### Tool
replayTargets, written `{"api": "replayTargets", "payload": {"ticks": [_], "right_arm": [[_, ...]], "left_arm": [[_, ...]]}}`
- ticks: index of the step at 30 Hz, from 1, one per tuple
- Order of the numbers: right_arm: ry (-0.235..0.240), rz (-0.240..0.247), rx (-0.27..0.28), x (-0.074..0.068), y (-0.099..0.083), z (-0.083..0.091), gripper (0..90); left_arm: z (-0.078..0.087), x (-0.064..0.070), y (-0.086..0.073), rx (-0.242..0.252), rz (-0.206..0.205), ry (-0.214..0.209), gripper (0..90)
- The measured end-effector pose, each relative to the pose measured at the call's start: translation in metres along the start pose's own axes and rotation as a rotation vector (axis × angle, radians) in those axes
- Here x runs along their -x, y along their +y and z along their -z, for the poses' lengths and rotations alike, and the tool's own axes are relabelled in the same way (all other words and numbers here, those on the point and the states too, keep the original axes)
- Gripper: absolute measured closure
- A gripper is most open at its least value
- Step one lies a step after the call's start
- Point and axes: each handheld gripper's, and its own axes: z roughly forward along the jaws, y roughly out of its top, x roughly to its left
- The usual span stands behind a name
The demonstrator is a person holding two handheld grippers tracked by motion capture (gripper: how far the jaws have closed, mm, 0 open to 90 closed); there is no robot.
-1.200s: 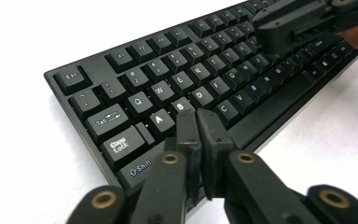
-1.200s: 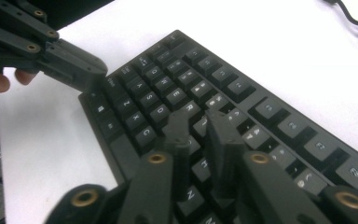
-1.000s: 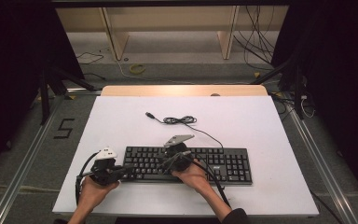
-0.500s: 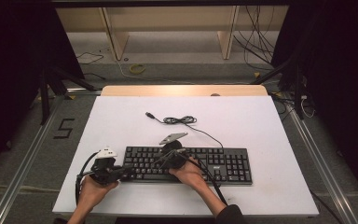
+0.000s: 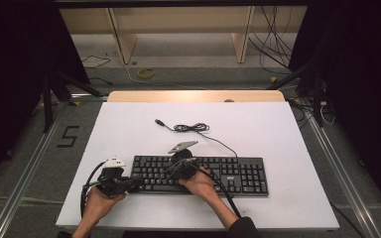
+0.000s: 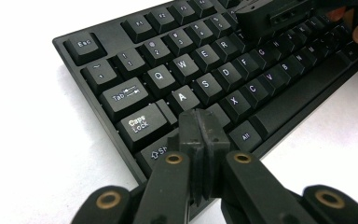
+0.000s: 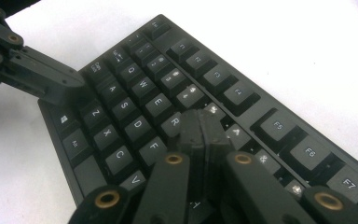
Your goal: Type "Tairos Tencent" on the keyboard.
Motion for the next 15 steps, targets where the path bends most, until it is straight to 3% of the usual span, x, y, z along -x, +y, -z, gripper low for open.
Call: {"api": "replayTargets", "payload": {"ticks": [15], "right_arm": [[-0.008, -0.008, -0.012, -0.0006, -0.0015, -0.0019, 90.0]], "left_arm": [[-0.0013, -0.0006, -0.0003, -0.011, 0.002, 0.005, 89.1]]}}
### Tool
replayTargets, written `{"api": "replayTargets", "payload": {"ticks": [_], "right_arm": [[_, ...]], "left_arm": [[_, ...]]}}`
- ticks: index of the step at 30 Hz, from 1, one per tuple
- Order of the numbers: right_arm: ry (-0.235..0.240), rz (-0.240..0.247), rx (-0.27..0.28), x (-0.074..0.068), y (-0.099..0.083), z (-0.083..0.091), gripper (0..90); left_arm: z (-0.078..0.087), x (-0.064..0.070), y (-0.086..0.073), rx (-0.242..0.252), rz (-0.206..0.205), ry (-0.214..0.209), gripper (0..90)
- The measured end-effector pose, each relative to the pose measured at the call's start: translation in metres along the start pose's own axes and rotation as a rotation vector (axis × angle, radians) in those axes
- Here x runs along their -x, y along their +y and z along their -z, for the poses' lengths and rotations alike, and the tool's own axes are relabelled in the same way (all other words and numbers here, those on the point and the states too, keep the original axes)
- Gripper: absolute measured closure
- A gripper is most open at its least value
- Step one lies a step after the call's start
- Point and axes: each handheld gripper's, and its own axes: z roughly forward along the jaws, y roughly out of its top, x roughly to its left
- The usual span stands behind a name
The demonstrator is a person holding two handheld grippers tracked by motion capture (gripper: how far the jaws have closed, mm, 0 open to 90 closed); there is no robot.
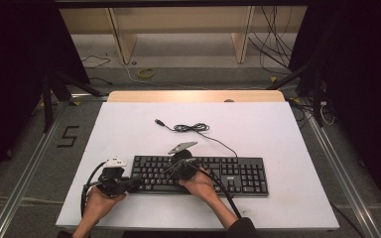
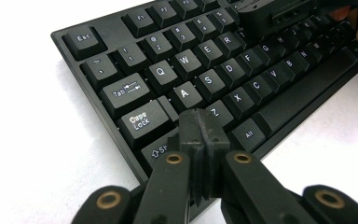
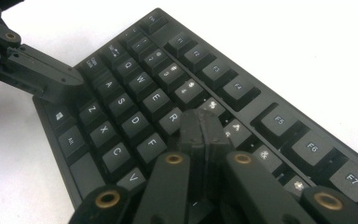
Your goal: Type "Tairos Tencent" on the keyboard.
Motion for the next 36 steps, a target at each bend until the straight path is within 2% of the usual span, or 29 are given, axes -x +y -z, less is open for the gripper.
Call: {"api": "replayTargets", "payload": {"ticks": [7, 11, 18, 24, 32, 36], "right_arm": [[0.018, -0.027, 0.047, 0.002, 0.001, 0.01, 86.8], [0.031, -0.027, 0.068, 0.002, 0.0, 0.017, 83.6], [0.045, -0.043, 0.091, 0.007, -0.004, 0.028, 73.7], [0.056, -0.052, 0.11, 0.009, -0.008, 0.038, 65.0], [0.063, -0.049, 0.116, 0.008, -0.013, 0.046, 51.9], [0.07, -0.053, 0.12, 0.008, -0.017, 0.049, 48.6]], "left_arm": [[0.006, 0.003, 0.002, 0.051, -0.011, -0.013, 83.3], [0.008, 0.005, 0.004, 0.077, -0.02, -0.021, 78.7], [0.007, 0.006, 0.005, 0.1, -0.009, -0.038, 63.4], [0.007, 0.007, 0.008, 0.117, -0.005, -0.027, 51.8], [0.005, 0.008, 0.011, 0.143, -0.005, -0.03, 41.4], [0.002, 0.01, 0.013, 0.148, -0.011, -0.035, 36.8]]}}
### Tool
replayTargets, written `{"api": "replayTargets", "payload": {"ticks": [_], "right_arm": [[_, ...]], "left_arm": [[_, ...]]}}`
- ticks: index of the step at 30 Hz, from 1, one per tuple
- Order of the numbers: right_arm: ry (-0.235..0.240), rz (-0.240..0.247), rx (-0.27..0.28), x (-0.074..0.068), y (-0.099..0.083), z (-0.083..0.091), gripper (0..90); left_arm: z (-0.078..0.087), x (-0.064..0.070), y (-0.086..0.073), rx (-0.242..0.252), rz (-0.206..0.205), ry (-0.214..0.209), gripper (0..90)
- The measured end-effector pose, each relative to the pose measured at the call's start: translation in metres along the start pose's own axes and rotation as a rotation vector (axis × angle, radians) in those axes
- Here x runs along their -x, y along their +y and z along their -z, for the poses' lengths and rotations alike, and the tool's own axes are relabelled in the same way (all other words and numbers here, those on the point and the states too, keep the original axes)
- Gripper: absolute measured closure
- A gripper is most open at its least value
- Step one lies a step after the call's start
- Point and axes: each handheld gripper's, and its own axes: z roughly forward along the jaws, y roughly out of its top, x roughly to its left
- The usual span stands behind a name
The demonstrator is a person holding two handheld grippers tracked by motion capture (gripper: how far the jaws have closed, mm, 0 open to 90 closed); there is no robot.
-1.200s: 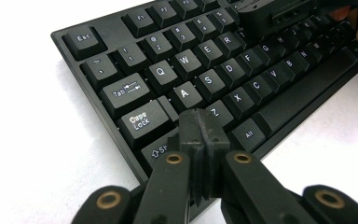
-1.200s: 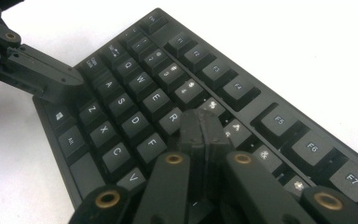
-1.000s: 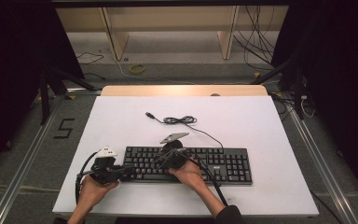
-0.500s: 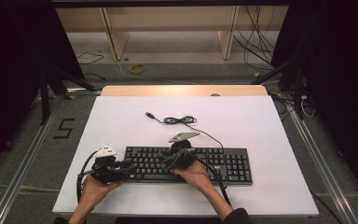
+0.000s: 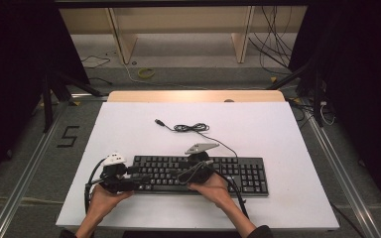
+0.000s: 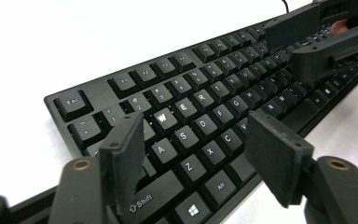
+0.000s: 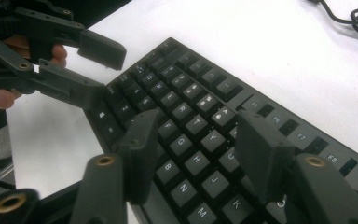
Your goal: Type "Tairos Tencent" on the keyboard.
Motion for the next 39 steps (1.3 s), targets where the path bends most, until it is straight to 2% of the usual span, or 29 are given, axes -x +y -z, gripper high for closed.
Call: {"api": "replayTargets", "payload": {"ticks": [9, 18, 29, 35, 39], "right_arm": [[0.004, 0.005, -0.001, -0.001, -0.005, 0.005, 41.8], [0.019, 0.0, 0.015, -0.001, -0.01, 0.015, 39.6], [0.022, 0.012, 0.021, -0.005, -0.014, 0.02, 37.6], [0.024, 0.008, 0.027, -0.005, -0.015, 0.023, 36.0], [0.02, 0.013, 0.03, -0.005, -0.016, 0.024, 35.4]], "left_arm": [[-0.004, 0.002, 0.004, 0.01, -0.011, -0.01, 33.4], [-0.011, 0.002, 0.012, 0.004, -0.014, -0.013, 41.0], [-0.019, -0.002, 0.019, -0.038, 0.006, -0.022, 65.0], [-0.027, -0.001, 0.022, -0.069, -0.007, -0.021, 77.1], [-0.032, -0.001, 0.024, -0.081, -0.015, -0.02, 81.9]]}}
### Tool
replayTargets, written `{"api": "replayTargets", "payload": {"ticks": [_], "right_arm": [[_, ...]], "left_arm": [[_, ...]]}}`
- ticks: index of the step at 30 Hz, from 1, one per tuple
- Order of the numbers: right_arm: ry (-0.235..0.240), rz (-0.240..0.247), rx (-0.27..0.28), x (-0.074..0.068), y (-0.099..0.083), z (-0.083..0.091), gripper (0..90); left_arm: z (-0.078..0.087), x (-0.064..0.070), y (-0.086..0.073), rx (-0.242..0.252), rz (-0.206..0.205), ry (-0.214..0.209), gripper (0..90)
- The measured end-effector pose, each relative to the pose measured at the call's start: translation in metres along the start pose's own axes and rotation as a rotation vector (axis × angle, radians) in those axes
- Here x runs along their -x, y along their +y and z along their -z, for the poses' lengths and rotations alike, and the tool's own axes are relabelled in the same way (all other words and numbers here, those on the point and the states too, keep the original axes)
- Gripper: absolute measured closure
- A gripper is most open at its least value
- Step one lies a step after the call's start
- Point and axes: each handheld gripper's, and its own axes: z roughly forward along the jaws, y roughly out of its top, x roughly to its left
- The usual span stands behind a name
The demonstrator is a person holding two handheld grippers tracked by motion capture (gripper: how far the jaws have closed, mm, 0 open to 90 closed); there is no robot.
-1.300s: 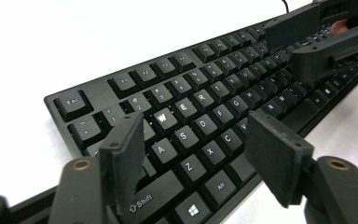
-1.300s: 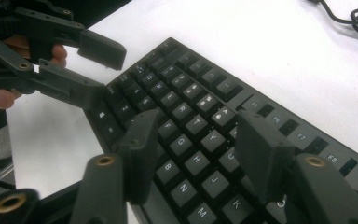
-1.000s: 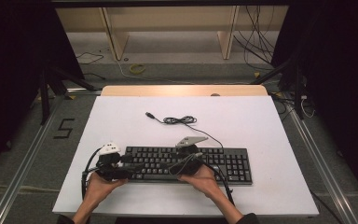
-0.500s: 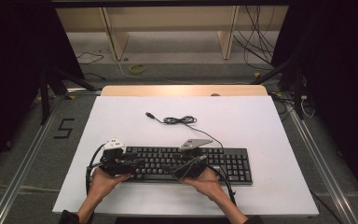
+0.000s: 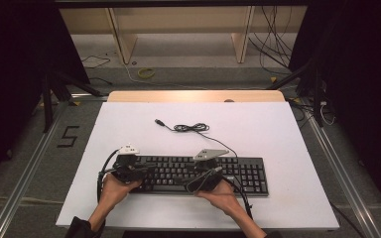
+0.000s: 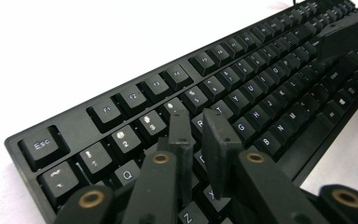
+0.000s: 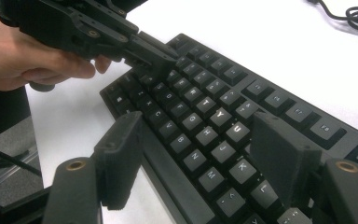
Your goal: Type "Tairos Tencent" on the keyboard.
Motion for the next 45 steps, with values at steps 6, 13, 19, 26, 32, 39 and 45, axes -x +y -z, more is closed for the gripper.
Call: {"api": "replayTargets", "payload": {"ticks": [6, 13, 19, 26, 32, 39, 45], "right_arm": [[-0.002, -0.001, 0.003, 0.001, -0.001, 0.002, 35.4], [-0.002, -0.002, 0.002, 0.001, -0.002, 0.003, 35.3], [-0.001, -0.001, 0.007, 0.0, -0.003, 0.004, 35.1], [-0.003, 0.0, 0.007, 0.0, -0.003, 0.004, 35.2], [-0.005, 0.002, 0.012, -0.001, -0.003, 0.005, 35.9], [-0.006, 0.004, 0.019, -0.001, -0.002, 0.005, 39.5], [-0.003, 0.012, 0.021, -0.001, -0.002, 0.005, 48.6]], "left_arm": [[-0.003, -0.001, 0.002, -0.013, 0.001, 0.011, 87.7], [-0.011, -0.001, 0.003, -0.037, -0.01, 0.013, 89.1], [-0.015, -0.002, 0.002, -0.048, -0.01, 0.021, 89.1], [-0.018, -0.002, 0.001, -0.055, -0.013, 0.026, 89.3], [-0.015, -0.001, 0.002, -0.046, -0.017, 0.032, 88.9], [-0.004, 0.0, 0.004, -0.007, -0.001, 0.012, 78.0], [0.002, 0.003, 0.003, 0.0, 0.002, -0.007, 69.5]]}}
